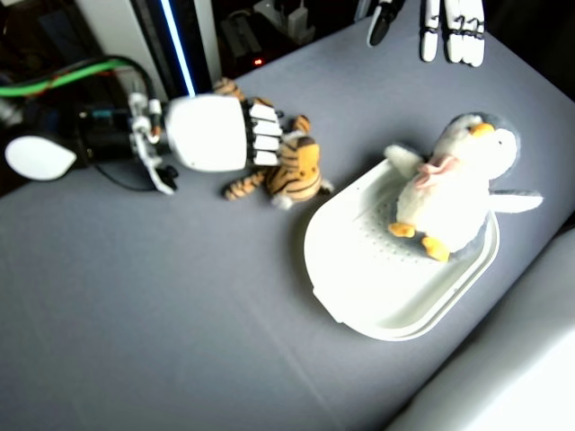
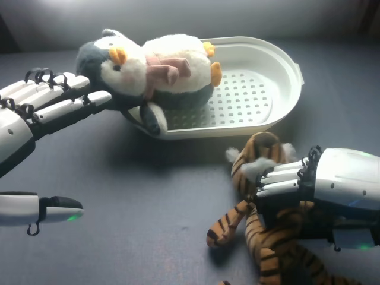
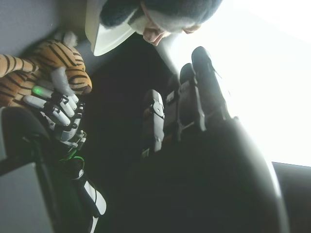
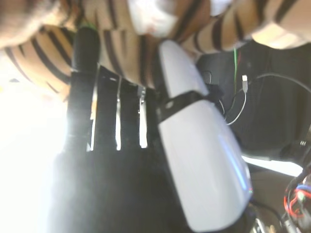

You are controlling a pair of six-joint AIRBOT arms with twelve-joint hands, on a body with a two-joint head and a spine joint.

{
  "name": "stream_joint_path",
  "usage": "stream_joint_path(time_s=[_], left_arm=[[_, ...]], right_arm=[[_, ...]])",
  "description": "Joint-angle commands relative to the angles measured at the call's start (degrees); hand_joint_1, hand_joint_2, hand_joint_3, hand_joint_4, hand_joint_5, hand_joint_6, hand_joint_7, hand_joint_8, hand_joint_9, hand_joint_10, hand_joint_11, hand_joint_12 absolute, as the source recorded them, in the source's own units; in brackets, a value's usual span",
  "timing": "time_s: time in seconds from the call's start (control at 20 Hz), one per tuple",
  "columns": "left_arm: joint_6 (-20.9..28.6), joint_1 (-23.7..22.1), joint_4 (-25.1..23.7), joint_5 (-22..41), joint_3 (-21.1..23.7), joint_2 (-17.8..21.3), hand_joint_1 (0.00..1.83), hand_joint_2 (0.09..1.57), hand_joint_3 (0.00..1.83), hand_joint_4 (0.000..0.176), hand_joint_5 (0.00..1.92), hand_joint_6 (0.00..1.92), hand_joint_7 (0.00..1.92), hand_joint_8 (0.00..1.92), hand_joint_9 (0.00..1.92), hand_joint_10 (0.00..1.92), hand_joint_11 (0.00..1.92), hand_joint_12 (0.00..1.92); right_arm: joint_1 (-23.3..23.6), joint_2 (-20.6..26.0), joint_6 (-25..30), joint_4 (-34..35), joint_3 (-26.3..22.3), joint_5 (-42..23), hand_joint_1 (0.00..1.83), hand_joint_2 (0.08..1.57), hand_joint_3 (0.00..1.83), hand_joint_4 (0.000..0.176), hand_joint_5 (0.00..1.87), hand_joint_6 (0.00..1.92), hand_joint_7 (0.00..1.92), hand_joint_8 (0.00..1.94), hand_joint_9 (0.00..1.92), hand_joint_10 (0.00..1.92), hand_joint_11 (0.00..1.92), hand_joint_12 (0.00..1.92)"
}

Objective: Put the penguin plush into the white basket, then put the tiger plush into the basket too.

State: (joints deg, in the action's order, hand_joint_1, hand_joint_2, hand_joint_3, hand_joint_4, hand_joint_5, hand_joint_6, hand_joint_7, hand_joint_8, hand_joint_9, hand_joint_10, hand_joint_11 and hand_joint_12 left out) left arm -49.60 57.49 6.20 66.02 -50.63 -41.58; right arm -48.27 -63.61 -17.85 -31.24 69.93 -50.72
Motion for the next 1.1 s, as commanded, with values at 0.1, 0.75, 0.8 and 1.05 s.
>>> stream_joint_path(time_s=[0.1, 0.75, 0.8, 1.05], left_arm=[[0.39, 0.02, 0.65, 7.58, -0.02, -0.17, 0.79, 0.90, 0.00, 0.102, 0.17, 0.01, 0.11, 0.01, 0.08, 0.01, 0.11, 0.11], [1.40, 1.91, 1.56, 9.18, 0.04, -0.70, 0.75, 0.88, 0.00, 0.108, 0.18, 0.00, 0.18, 0.01, 0.18, 0.02, 0.18, 0.17], [1.44, 1.98, 1.60, 9.17, 0.02, -0.73, 0.74, 0.88, 0.00, 0.093, 0.19, 0.00, 0.19, 0.01, 0.18, 0.01, 0.15, 0.16], [1.88, 2.06, 1.62, 8.72, -0.60, -1.46, 0.76, 0.87, 0.00, 0.075, 0.21, 0.01, 0.19, 0.00, 0.17, 0.00, 0.13, 0.16]], right_arm=[[0.13, -0.72, -0.57, 0.87, 0.64, 1.14, 1.62, 1.30, 0.00, 0.011, 0.39, 1.92, 0.36, 1.94, 0.47, 1.92, 0.74, 1.92], [3.92, 10.01, -5.62, 14.11, -4.02, -25.82, 1.45, 1.15, 0.00, 0.000, 0.65, 1.55, 0.78, 1.94, 0.91, 1.92, 0.91, 1.92], [4.43, 10.05, -6.69, 14.94, -3.81, -25.89, 1.45, 1.15, 0.00, 0.000, 0.65, 1.55, 0.75, 1.94, 0.87, 1.92, 0.91, 1.92], [11.17, 6.14, -10.09, 18.20, 1.13, -22.11, 1.16, 1.29, 0.00, 0.000, 0.65, 1.45, 0.63, 1.70, 0.54, 1.22, 0.42, 1.73]])
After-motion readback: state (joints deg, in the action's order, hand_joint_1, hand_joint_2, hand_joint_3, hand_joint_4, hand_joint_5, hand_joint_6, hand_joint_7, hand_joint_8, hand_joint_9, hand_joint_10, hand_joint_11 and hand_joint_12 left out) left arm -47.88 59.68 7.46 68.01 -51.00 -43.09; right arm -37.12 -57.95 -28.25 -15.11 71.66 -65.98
